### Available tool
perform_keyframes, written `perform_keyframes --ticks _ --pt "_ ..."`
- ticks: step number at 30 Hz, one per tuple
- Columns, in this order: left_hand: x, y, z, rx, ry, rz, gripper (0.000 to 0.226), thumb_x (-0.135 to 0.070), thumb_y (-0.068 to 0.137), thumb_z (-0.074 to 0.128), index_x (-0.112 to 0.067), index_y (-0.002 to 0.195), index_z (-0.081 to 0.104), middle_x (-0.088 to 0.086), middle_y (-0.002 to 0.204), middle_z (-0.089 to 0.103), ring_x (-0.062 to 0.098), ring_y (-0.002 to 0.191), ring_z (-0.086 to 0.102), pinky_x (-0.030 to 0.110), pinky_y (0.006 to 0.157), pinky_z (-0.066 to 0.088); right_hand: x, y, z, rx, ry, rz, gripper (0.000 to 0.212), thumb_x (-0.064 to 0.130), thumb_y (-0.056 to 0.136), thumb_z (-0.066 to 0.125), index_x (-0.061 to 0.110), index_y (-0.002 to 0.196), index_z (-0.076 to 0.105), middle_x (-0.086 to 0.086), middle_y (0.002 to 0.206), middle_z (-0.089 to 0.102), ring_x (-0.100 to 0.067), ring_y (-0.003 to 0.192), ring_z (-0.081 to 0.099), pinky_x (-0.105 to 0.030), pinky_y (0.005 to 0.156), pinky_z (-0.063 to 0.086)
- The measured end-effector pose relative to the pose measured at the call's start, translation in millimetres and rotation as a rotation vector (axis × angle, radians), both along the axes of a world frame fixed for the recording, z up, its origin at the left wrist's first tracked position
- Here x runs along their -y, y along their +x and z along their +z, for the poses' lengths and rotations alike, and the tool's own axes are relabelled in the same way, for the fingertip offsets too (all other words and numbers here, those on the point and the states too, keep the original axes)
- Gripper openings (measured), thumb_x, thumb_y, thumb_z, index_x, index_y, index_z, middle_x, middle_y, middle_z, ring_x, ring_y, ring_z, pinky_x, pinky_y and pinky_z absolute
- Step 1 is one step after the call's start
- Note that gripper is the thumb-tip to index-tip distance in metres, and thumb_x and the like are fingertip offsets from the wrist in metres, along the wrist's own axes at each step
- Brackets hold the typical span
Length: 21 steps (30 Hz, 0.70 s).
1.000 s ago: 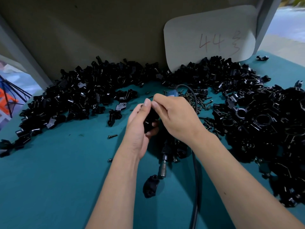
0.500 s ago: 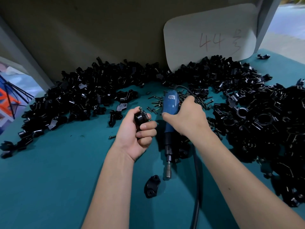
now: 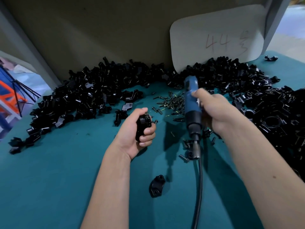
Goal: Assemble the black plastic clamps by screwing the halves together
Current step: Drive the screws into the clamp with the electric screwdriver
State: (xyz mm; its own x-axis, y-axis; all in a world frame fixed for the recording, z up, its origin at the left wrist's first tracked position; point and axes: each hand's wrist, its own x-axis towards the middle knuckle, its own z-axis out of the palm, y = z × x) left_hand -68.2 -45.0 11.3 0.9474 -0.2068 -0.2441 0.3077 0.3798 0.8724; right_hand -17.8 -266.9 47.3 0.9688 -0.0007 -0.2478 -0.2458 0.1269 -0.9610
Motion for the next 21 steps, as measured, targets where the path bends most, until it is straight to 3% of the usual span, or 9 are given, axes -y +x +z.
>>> perform_keyframes --ticks 4,7,9,12,15,17,21 --pt "6.7 1.7 -2.5 0.134 0.256 0.158 0.029 -0.046 0.088 0.053 -0.018 0.084 0.043 0.002 0.05 0.041 0.02 0.045 0.038 0.026 0.045 0.037 3.1 -3.3 8.0 0.003 0.406 -0.062 0.04 0.036 0.097 0.064 0.004 0.121 0.056 -0.014 0.102 0.062 -0.019 0.061 0.064 -0.031 0.056 0.057" --pt "8.6 4.1 -4.1 0.235 0.367 0.225 0.022 -0.039 0.088 0.053 -0.02 0.083 0.044 0.0 0.05 0.043 0.016 0.043 0.032 0.02 0.04 0.027 -2.6 -6.3 13.1 0.039 0.702 -0.096 0.048 0.042 0.095 0.071 0.005 0.122 0.056 -0.015 0.097 0.062 -0.02 0.068 0.064 -0.034 0.066 0.059" --pt "8.0 4.5 -5.1 0.255 0.433 0.188 0.02 -0.037 0.091 0.051 -0.025 0.076 0.047 -0.003 0.051 0.039 0.012 0.041 0.024 0.018 0.038 0.019 -7.8 -8.2 16.0 0.073 0.839 -0.117 0.041 0.038 0.096 0.071 0.006 0.117 0.055 -0.015 0.099 0.062 -0.02 0.069 0.066 -0.032 0.064 0.059" --pt "7.6 4.0 -7.2 0.237 0.523 0.131 0.027 -0.033 0.094 0.05 -0.025 0.069 0.045 -0.005 0.051 0.036 0.01 0.039 0.023 0.016 0.038 0.019 -13.3 -8.4 18.8 0.173 0.82 -0.142 0.035 0.034 0.097 0.07 0.01 0.115 0.053 -0.006 0.092 0.063 -0.014 0.064 0.061 -0.028 0.056 0.055" --pt "10.0 4.1 -9.6 0.367 0.714 0.199 0.027 -0.031 0.09 0.049 -0.012 0.074 0.04 -0.005 0.058 0.037 0.011 0.046 0.032 0.021 0.044 0.029 -14.7 -9.4 24.9 0.255 0.767 -0.225 0.036 0.032 0.091 0.078 0.017 0.109 0.051 0.002 0.08 0.061 -0.011 0.056 0.052 -0.027 0.052 0.048" --pt "9.9 3.8 -11.2 0.446 0.831 0.237 0.032 -0.032 0.088 0.049 -0.003 0.078 0.041 -0.003 0.062 0.04 0.014 0.055 0.037 0.028 0.052 0.032 -15.6 -11.5 28.3 0.298 0.727 -0.345 0.041 0.029 0.088 0.081 0.015 0.11 0.05 0.002 0.073 0.057 -0.012 0.054 0.05 -0.027 0.051 0.046" --pt "8.9 4.6 -13.2 0.482 0.88 0.216 0.032 -0.033 0.091 0.05 -0.003 0.08 0.046 -0.002 0.063 0.044 0.015 0.059 0.039 0.034 0.057 0.033 -17.0 -14.8 32.6 0.399 0.714 -0.519 0.036 0.019 0.092 0.073 0.012 0.113 0.045 -0.001 0.068 0.052 -0.016 0.05 0.047 -0.03 0.051 0.043"
